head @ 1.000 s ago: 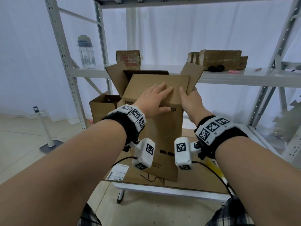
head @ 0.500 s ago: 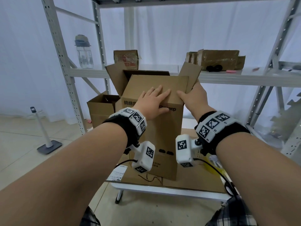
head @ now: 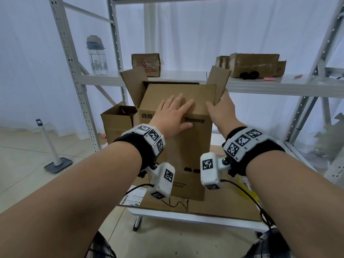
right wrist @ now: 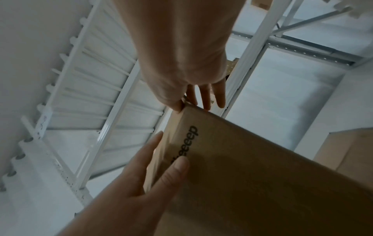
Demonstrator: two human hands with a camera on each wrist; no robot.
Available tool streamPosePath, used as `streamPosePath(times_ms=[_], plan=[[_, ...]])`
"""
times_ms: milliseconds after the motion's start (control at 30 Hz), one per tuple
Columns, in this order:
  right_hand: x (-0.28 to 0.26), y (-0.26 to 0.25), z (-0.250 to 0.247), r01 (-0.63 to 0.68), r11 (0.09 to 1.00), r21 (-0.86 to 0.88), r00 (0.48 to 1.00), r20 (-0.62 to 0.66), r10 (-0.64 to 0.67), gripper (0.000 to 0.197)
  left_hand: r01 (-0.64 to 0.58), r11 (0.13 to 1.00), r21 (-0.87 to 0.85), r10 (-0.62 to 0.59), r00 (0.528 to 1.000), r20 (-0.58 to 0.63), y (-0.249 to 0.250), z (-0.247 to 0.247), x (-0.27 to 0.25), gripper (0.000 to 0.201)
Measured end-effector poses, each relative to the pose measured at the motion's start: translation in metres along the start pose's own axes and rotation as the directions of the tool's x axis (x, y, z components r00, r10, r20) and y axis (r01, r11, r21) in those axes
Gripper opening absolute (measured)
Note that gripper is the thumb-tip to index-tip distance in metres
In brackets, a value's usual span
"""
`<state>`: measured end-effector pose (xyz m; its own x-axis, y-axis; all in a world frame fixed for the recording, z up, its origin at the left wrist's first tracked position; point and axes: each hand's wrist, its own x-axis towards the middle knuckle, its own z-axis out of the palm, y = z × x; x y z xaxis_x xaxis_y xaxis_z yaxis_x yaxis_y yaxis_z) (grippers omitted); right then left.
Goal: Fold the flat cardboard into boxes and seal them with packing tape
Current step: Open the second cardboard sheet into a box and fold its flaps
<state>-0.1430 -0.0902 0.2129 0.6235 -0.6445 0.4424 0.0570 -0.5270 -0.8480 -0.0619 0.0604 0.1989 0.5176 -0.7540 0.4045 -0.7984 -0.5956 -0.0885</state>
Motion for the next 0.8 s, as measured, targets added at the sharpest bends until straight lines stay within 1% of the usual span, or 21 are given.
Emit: streamPosePath(times_ms=[67,133,233,267,300,367,400,467,567,600,633,700,733,800], plan=[[0.004,-0.001,-0.002,-0.008,0.999,-0.049,1.0,0.0,0.008,0.053,-0.008,1.0,0.011,0.007,0.999,0.032,-0.002,-0.004,0.005,0.068],[0.008,-0.001,-0.003,-0.014,0.997,-0.078,1.0,0.01,0.015,0.047,-0.002,1.0,-0.004,0.002,0.998,0.063,-0.001,-0.005,0.009,0.065],[0.01,-0.002,-0.006,-0.099,0.991,-0.095,0.995,0.022,0.102,0.018,0.011,0.998,-0.055,-0.009,0.999,0.04,0.002,-0.006,0.013,0.062],[0.011,-0.002,-0.007,-0.105,0.985,-0.137,0.994,0.016,0.108,0.015,-0.004,0.998,-0.059,0.006,1.0,0.028,0.003,-0.006,0.014,0.062],[0.011,-0.005,-0.008,-0.085,0.974,-0.211,0.996,0.021,0.091,0.016,-0.029,0.998,-0.058,0.03,0.999,0.018,0.005,-0.005,0.015,0.062],[0.012,-0.01,-0.008,0.003,0.932,-0.361,0.998,0.056,0.019,0.019,-0.098,0.994,-0.04,0.099,0.995,0.009,0.011,-0.006,0.016,0.065],[0.012,-0.011,-0.007,0.046,0.913,-0.406,0.998,0.064,-0.022,0.019,-0.127,0.992,-0.028,0.127,0.992,0.012,0.014,-0.006,0.017,0.067],[0.01,-0.013,-0.008,0.096,0.895,-0.436,0.995,0.067,-0.074,0.017,-0.13,0.991,-0.018,0.13,0.991,0.024,0.02,-0.006,0.019,0.069],[0.007,-0.011,-0.011,0.122,0.899,-0.421,0.992,0.056,-0.109,0.014,-0.078,0.997,0.001,0.078,0.997,0.018,0.024,-0.005,0.018,0.07],[0.006,-0.01,-0.012,0.132,0.895,-0.426,0.991,0.055,-0.12,0.015,-0.068,0.997,0.023,0.068,0.998,0.01,0.025,-0.003,0.016,0.07],[0.004,-0.008,-0.011,0.133,0.89,-0.436,0.991,0.051,-0.123,0.02,-0.062,0.997,0.047,0.062,0.998,0.003,0.028,-0.001,0.015,0.069],[0.0,-0.006,-0.008,0.126,0.876,-0.466,0.992,0.048,-0.118,0.037,-0.05,0.994,0.093,0.05,0.999,0.0,0.034,0.004,0.011,0.068],[-0.002,-0.006,-0.006,0.127,0.868,-0.48,0.992,0.047,-0.119,0.042,-0.042,0.994,0.103,0.042,0.999,0.004,0.038,0.006,0.009,0.067],[-0.004,-0.005,-0.005,0.125,0.867,-0.483,0.992,0.046,-0.118,0.048,-0.016,0.998,0.069,0.016,1.0,0.011,0.042,0.01,0.006,0.067]])
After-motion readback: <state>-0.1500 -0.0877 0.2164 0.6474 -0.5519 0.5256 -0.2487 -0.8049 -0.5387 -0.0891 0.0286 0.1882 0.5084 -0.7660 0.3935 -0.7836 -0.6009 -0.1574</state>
